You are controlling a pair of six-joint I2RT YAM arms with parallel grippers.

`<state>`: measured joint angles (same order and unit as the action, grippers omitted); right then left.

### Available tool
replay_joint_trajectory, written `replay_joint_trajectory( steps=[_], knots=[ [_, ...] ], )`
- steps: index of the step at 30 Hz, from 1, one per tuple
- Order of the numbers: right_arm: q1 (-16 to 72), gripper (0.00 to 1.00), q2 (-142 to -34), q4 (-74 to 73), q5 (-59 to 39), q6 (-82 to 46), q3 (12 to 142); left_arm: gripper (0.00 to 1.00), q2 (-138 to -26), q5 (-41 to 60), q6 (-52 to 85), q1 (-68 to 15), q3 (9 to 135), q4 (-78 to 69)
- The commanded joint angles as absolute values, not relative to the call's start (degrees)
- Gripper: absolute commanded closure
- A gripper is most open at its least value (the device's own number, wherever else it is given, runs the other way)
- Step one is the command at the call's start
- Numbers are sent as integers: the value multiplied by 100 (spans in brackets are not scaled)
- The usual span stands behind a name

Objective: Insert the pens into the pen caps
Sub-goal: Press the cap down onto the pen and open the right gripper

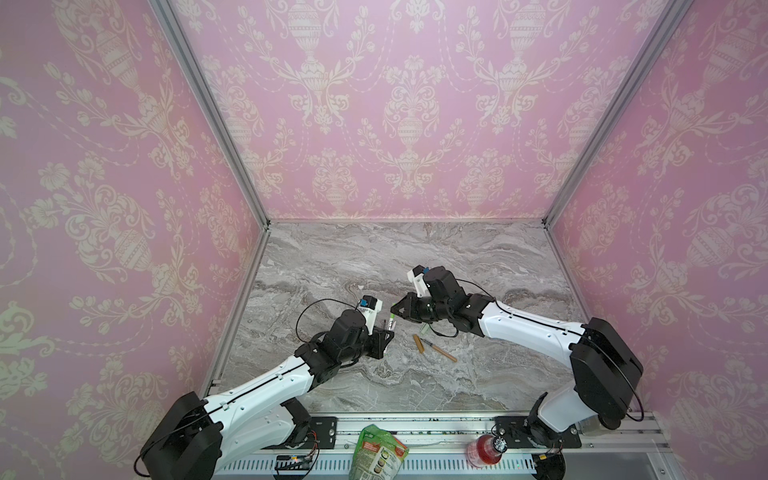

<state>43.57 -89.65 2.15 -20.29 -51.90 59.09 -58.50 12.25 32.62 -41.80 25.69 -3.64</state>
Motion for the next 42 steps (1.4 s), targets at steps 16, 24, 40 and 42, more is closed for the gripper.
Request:
replay_joint_trajectory(
  steps=[16,24,40,42],
  knots=[
    [4113,40,-9036,2396,-1704,-3636,7756,100,-5295,1755,3040,-4184,2597,-442],
    [4308,51,-9275,2281,-1916,-3751,7702,100,-5350,1707,3214,-4188,2593,-692],
    [4383,100,-9340,2190,-2008,-3964,7549,100,-5405,1276,3448,-4186,2519,-1375],
    [4394,100,-9373,2172,-2045,-4016,7483,100,-5412,1233,3370,-4184,2536,-1554]
  ],
)
